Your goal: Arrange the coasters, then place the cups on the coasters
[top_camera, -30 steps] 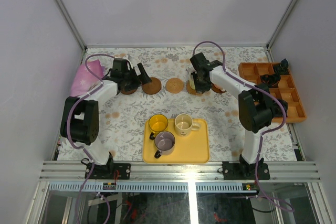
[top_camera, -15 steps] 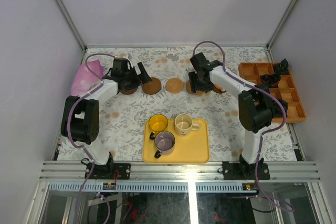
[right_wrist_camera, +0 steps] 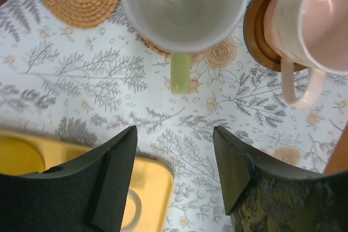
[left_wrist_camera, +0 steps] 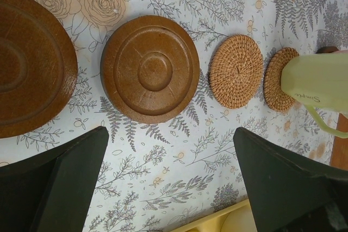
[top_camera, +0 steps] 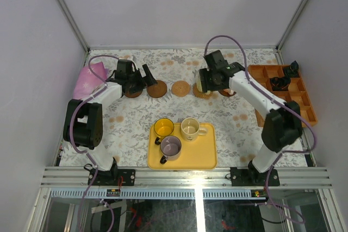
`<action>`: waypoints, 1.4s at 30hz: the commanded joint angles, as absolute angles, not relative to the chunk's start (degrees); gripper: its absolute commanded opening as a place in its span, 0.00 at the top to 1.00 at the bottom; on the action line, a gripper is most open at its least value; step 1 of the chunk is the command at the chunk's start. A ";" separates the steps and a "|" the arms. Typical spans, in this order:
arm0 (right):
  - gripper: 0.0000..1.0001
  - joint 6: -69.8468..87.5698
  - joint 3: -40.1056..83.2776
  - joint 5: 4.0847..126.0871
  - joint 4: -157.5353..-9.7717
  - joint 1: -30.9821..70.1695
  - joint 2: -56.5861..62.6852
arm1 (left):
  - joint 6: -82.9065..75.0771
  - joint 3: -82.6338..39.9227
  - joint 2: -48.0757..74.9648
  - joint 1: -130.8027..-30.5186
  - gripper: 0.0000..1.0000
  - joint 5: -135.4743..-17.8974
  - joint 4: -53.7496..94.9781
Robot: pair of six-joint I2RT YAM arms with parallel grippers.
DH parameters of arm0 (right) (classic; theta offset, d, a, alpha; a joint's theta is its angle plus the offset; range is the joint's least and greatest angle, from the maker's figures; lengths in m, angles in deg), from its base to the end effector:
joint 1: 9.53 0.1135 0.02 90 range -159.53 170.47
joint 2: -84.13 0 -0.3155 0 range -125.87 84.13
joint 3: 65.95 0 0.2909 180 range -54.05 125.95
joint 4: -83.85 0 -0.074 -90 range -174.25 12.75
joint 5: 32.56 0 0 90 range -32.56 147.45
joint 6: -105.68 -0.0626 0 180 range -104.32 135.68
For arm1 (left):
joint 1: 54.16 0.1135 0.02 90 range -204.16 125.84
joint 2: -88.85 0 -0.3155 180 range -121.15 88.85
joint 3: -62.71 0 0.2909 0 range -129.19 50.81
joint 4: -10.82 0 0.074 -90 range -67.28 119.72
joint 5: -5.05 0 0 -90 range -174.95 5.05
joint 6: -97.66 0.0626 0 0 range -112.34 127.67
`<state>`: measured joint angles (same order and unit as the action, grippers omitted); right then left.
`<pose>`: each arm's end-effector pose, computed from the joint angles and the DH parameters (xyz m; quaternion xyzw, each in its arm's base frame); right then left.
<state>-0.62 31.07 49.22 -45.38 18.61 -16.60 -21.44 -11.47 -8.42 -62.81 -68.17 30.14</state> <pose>0.3993 0.2034 0.2940 -0.0762 0.9471 0.0519 0.3075 0.4188 -0.0820 0.2220 -0.1028 0.9013 -0.2555 0.3345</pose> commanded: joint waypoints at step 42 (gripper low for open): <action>0.25 20.60 -1.14 75.06 -57.01 31.49 1.99 | -19.55 -7.33 -1.67 -63.12 0.00 -67.58 30.72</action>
